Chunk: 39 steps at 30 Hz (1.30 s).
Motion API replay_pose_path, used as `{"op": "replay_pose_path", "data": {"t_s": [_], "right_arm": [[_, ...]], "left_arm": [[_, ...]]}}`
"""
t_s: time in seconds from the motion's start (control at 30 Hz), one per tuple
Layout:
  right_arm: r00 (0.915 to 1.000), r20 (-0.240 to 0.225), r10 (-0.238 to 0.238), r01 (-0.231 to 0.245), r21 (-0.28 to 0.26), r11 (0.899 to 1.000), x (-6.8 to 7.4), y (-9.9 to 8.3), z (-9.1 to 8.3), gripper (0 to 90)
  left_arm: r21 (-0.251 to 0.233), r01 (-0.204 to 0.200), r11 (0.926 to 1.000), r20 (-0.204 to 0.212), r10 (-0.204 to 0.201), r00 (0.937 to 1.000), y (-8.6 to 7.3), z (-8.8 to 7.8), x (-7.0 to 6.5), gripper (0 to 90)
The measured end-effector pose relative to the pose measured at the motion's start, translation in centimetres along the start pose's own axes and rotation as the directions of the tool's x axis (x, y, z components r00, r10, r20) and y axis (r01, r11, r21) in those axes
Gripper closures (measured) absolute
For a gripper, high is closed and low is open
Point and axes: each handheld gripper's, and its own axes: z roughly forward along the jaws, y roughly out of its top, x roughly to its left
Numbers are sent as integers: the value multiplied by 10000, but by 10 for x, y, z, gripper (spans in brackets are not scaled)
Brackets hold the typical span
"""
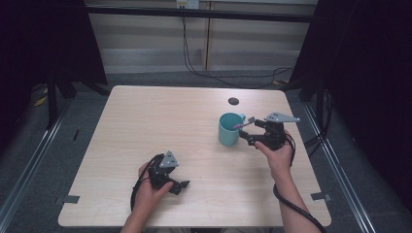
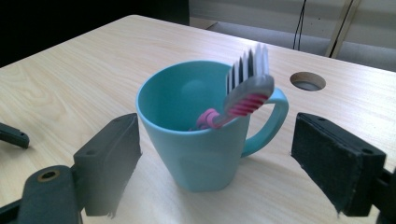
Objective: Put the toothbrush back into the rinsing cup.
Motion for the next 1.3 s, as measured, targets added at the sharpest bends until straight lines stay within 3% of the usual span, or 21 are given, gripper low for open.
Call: {"op": "replay_pose_path", "data": {"t_s": [0.7, 0.87, 1.3], "right_arm": [[9985, -313, -444, 456, 371, 9983, 6, -27, -18, 141], [9985, -399, -371, 385, 358, 9986, 8, -33, -19, 140], [9938, -600, -938, 1000, 1096, 9889, 11, -58, -27, 138]], "left_arm": [[-3, 4, 10000, 16, -4, 10000, 0, 0, 0, 63], [-11, 6, 10000, 18, -6, 10000, 0, 0, 0, 63], [-11, 3, 10000, 19, -3, 10000, 0, 0, 0, 63]]}}
